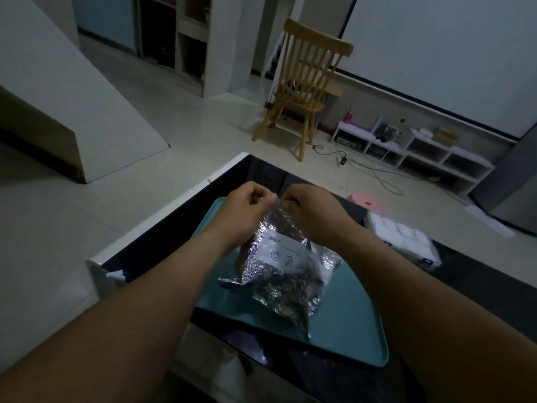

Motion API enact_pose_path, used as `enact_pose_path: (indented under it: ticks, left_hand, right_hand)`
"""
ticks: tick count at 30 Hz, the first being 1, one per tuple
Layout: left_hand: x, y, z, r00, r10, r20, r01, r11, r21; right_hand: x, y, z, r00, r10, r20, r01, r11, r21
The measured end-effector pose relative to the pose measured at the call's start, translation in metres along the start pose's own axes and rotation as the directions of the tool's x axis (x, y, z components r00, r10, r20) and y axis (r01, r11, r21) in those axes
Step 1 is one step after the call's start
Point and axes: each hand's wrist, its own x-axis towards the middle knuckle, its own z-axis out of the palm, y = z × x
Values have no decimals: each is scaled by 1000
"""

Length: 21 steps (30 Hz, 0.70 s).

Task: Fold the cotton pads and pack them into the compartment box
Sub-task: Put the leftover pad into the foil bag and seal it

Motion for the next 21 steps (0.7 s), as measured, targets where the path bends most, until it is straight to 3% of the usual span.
enact_pose_path:
  ticks: [4,9,14,17,19,21]
  left_hand:
    - [1,8,-3,998,47,-41,-48,999,-14]
    - [14,2,-36,981,20,-194,-43,992,-117]
    - [15,0,-34,984,45,-170,-58,996,-75]
    - [16,15,-38,974,110,-197,-116,993,-22]
    - [13,35,-47,957,177,-229,-187,982,-23]
    - [6,51,-60,953,154,-260,-177,982,-68]
  right_hand:
    - [-10,6,-6,1000,-26,7,26,1000,-8]
    - [-36,60,-10,996,90,15,-88,992,-90]
    - [-45,82,-10,990,143,-13,-144,986,-86]
    - [-39,71,-14,974,126,-190,-128,992,3]
    - [-37,58,-21,915,80,-394,-59,996,66]
    - [-41,46,-22,883,29,-468,12,996,84]
